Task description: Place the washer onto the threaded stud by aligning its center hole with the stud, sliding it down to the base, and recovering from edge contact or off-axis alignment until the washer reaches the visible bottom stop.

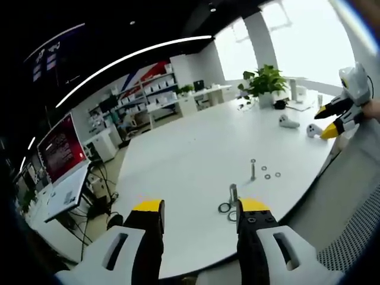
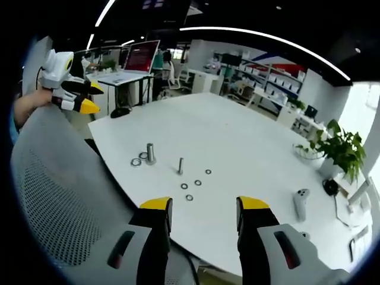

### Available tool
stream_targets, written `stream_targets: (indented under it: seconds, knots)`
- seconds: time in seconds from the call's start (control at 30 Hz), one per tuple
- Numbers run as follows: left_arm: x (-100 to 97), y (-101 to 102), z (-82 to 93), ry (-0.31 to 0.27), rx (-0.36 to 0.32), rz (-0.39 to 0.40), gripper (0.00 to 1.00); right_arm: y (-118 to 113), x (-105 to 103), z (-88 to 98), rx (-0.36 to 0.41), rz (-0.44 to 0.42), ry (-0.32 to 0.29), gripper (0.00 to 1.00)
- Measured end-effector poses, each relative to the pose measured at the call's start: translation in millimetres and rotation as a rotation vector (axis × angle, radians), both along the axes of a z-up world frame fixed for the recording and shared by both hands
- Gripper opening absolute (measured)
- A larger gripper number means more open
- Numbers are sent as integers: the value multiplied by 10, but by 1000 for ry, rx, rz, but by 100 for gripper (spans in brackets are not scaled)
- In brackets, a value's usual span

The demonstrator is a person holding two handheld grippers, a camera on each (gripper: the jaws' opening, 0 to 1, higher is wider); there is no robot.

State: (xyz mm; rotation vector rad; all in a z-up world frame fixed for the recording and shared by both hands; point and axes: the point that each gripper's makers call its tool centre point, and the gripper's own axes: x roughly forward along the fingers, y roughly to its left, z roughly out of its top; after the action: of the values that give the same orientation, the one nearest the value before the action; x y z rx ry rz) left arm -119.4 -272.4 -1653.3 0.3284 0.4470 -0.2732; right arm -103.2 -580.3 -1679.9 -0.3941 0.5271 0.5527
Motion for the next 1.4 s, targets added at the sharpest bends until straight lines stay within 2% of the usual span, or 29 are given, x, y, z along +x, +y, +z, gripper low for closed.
stream_targets:
  seconds: [0.4, 0.53, 0.67, 0.7, 0.73, 0.8, 0.87, 1.03, 1.13, 1.27, 1.33, 1.37, 1.4]
  knots:
    - [-5, -25, 3, 1, -13, -16, 46, -24, 15, 32, -8, -15, -20, 45]
    - [-6, -15, -14, 7, -10, -13, 46, 12, -18, -15, 15, -5, 17, 43]
    - [0, -7, -5, 6, -13, -8, 46, -31, 22, 28, -8, -20, -16, 44]
    - [0, -8, -8, 7, -13, -9, 46, -19, 16, 22, -2, -17, -11, 42]
    - [-4, -8, -15, 9, -10, -10, 46, 47, -57, -41, 22, 11, 46, 39]
    - [-13, -16, -27, 14, -8, -15, 45, 5, -27, -38, -1, -1, 31, 39]
    - [-18, -32, -33, 19, -11, -20, 45, 9, -16, -18, 7, 3, 18, 39]
    - [-20, -36, -54, 31, -4, -27, 45, 49, -45, -59, 2, 20, 49, 40]
    - [-24, -9, -79, 43, -1, -22, 45, 156, -149, -162, -67, 118, 108, 43]
    - [-31, 8, -116, 64, 10, -16, 44, 228, -203, -207, -71, 184, 150, 43]
    - [-35, 2, -126, 68, 16, -20, 44, 269, -253, -250, -92, 247, 182, 43]
    - [-38, 3, -133, 70, 19, -22, 43, 297, -299, -284, -107, 293, 210, 44]
    - [-42, 9, -139, 73, 21, -20, 43, 341, -380, -337, -116, 357, 263, 44]
